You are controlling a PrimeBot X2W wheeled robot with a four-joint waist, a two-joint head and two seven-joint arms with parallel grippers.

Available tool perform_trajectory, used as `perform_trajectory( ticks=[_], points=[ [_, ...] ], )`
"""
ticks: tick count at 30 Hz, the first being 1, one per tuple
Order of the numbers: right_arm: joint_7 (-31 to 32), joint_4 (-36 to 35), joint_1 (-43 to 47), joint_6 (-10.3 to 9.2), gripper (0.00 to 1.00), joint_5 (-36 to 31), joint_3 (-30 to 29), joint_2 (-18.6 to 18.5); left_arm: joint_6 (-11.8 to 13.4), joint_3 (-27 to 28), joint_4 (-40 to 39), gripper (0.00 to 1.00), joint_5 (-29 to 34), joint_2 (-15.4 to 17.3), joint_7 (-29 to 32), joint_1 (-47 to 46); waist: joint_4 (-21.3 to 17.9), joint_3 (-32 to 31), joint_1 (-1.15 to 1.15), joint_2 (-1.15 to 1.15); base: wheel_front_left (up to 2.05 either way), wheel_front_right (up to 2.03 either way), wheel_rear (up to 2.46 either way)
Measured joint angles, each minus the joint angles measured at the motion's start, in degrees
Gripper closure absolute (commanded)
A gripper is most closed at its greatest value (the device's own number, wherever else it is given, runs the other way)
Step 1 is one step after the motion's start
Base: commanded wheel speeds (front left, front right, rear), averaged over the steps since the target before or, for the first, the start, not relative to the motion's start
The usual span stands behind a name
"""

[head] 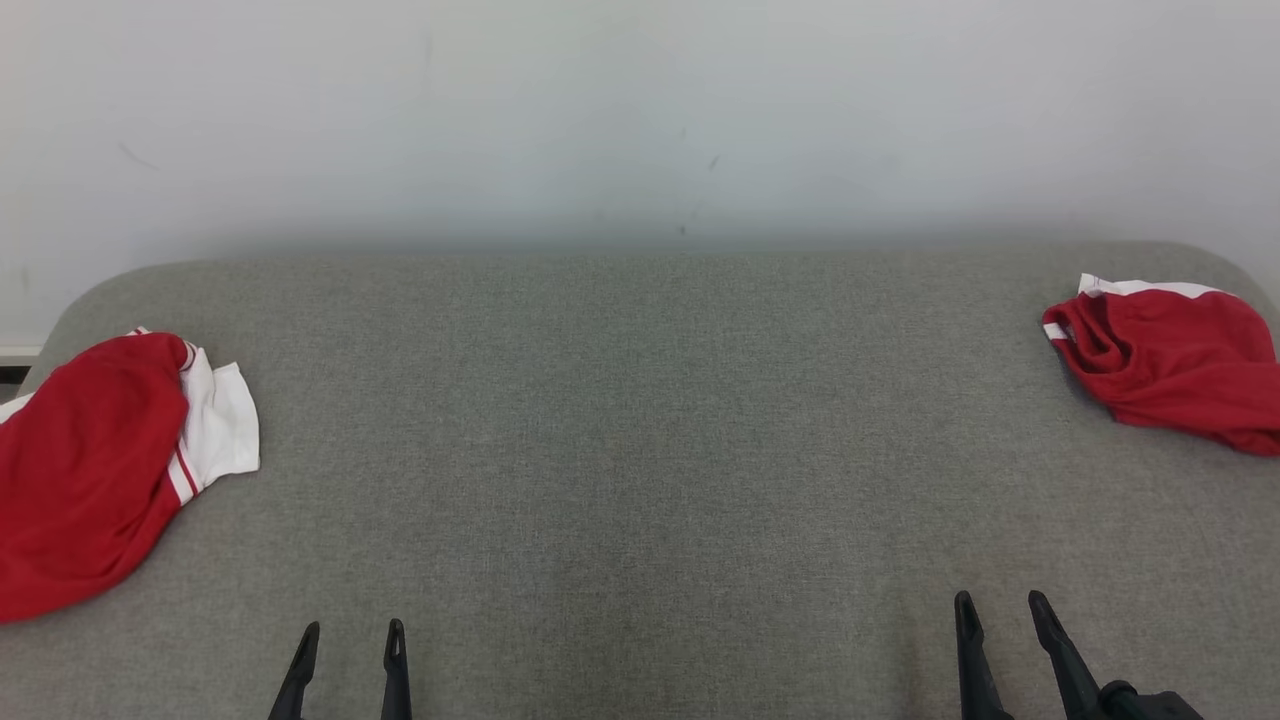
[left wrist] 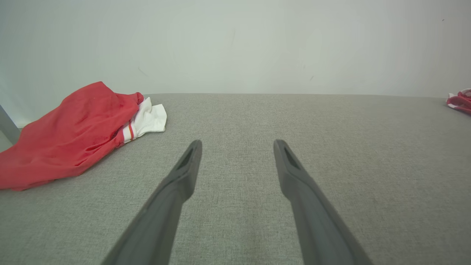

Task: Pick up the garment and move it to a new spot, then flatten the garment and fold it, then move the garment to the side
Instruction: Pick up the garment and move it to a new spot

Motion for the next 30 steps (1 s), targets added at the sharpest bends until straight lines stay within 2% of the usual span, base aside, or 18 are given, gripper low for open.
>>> perform_trajectory(
  ticks=[10,30],
  points=[
    [0.00,0.34,0.27,0.00,0.00,0.18,-0.35,0.01,-0.18,-0.02,0.45,0.00,0.09,-0.01,0.00,-0.37,1.82,0.18,0.00,0.00,0.00,0.00,0.00],
    [0.00,0.81,0.54,0.00,0.00,0.45,0.51,0.03,0.14,0.19,1.07,0.00,0.04,0.00,0.00,-1.03,16.04,1.30,0.00,0.00,0.00,0.00,0.00]
  ],
)
